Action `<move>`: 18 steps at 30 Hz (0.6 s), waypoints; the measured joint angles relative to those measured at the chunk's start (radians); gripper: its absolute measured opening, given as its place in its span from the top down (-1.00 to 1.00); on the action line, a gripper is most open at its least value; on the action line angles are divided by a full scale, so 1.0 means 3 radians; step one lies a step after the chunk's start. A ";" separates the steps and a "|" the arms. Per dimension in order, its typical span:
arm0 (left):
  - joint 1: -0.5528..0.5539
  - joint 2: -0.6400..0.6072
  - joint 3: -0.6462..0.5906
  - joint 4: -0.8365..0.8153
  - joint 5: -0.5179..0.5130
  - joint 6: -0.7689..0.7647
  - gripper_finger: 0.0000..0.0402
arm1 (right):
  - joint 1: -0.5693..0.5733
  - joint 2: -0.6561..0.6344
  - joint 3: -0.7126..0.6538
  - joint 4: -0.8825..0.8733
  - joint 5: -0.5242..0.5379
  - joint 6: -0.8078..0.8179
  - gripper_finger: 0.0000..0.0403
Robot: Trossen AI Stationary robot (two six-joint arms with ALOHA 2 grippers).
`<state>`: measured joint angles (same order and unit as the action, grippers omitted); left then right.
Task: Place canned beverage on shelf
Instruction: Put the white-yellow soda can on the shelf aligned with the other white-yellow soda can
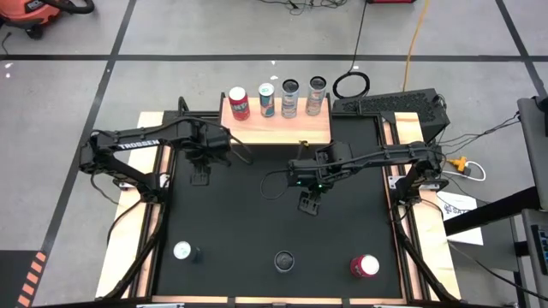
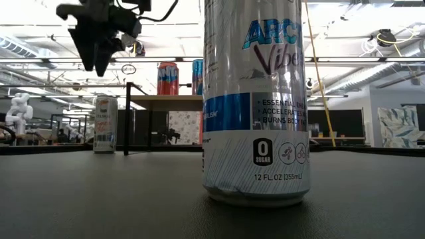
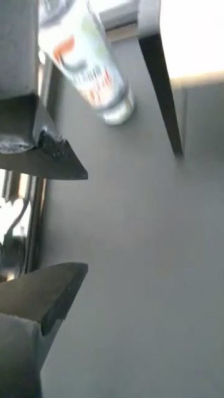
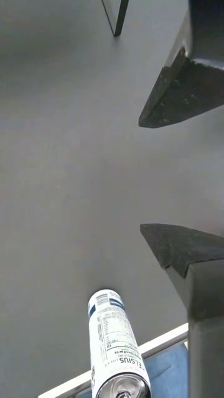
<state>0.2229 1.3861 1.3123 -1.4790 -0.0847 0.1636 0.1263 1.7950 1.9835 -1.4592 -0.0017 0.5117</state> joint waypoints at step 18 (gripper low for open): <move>-0.0007 0.0000 -0.0029 0.0291 -0.0156 -0.0526 -0.13 | 0.0000 0.0000 0.0001 0.0001 0.0003 -0.0177 -0.21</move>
<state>0.2210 1.3861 1.3037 -1.3918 -0.1314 0.0059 0.1264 1.7950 1.9839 -1.4590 -0.0010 0.4587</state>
